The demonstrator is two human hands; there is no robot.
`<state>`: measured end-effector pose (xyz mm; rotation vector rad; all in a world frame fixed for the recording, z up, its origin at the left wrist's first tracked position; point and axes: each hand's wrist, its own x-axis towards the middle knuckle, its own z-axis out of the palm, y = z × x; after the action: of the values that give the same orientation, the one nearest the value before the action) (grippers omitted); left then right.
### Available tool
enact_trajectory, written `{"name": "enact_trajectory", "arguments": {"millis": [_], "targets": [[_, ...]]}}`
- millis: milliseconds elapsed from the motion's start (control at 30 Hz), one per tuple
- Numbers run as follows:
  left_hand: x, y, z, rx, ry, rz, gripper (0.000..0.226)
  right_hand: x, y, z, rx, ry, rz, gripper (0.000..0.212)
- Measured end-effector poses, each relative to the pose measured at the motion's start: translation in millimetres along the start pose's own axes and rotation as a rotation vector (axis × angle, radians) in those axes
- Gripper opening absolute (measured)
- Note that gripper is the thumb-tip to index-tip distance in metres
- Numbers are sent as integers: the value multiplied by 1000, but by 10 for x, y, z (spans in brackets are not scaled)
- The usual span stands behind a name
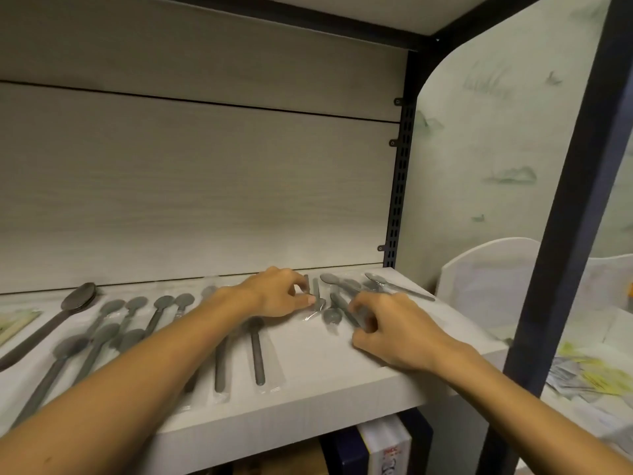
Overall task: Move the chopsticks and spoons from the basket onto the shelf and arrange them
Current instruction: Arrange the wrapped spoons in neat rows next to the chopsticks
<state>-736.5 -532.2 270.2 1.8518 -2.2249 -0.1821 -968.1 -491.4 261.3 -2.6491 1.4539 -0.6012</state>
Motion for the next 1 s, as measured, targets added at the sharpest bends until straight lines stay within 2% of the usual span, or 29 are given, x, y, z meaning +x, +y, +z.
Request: {"name": "enact_trajectory", "arguments": {"millis": [267,367,433,633,867,933,1000], "targets": [[66,84,49,-76,45,-61,52,-19,104,-109,265,134,-31,31],[89,136,42,-171,36,-90,35,8,159,-133,357,164,-38,27],[83,161,37,-215,51,-100,26,43,192,-114,421,156,-29,26],[-5,142,-7,-334,136,-125,20,175,201,23,567,178,-51,24],[-210,-99,-208,-559,361,-214,11,256,80,152,657,129,-70,22],[-286,-180,-292,-629,355,-222,8,295,36,132,669,113,-78,22],[-364,-253,-355,-622,310,-216,20,341,-39,97,673,92,-91,23]]}}
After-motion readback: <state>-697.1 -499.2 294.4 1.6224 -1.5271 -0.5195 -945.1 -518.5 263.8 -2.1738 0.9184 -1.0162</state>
